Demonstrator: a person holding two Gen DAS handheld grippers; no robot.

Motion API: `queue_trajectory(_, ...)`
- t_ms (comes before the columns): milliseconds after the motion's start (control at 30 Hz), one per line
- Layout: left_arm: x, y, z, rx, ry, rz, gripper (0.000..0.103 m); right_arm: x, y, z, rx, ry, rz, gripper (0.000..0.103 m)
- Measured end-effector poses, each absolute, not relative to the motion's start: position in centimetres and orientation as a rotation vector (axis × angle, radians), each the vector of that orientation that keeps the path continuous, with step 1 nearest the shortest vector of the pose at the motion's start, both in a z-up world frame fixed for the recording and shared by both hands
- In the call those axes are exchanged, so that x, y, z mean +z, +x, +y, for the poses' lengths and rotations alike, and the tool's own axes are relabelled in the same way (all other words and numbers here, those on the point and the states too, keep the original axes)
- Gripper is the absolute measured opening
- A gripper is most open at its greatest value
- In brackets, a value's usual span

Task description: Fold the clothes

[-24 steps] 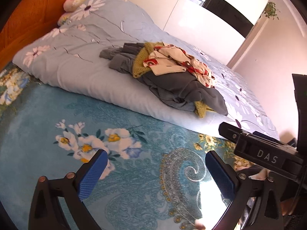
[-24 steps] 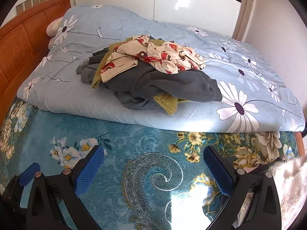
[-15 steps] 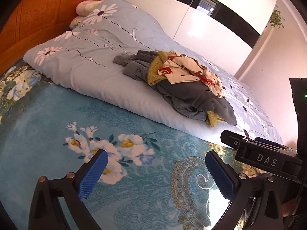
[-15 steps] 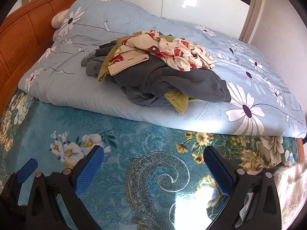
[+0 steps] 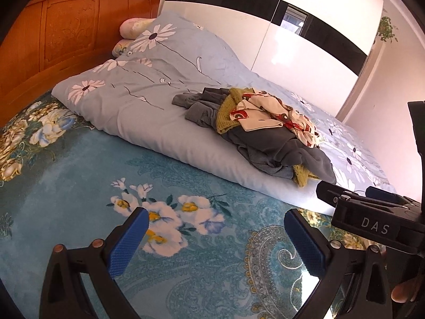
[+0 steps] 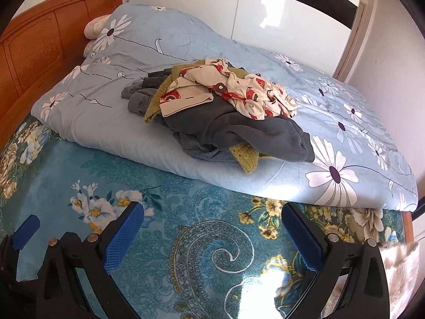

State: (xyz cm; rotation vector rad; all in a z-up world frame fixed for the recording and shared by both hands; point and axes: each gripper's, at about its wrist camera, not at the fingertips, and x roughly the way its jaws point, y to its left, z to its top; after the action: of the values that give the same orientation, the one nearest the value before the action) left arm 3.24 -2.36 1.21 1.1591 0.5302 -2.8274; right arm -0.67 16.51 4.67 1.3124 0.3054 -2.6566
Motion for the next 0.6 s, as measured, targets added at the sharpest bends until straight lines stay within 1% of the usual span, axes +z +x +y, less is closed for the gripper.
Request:
queue_trajectory(367,4.7,5.1,1.2,-2.817,1.099,0.377,0.103,6.4,1.3,19.5,-2.664,1.247,0.200,0.103)
queue_trajectory(600,5.7,5.2,2.9,-2.819,1.082,0.375,0.103,6.9,1.9,21.7,-2.671,1.230,0.151,0.103)
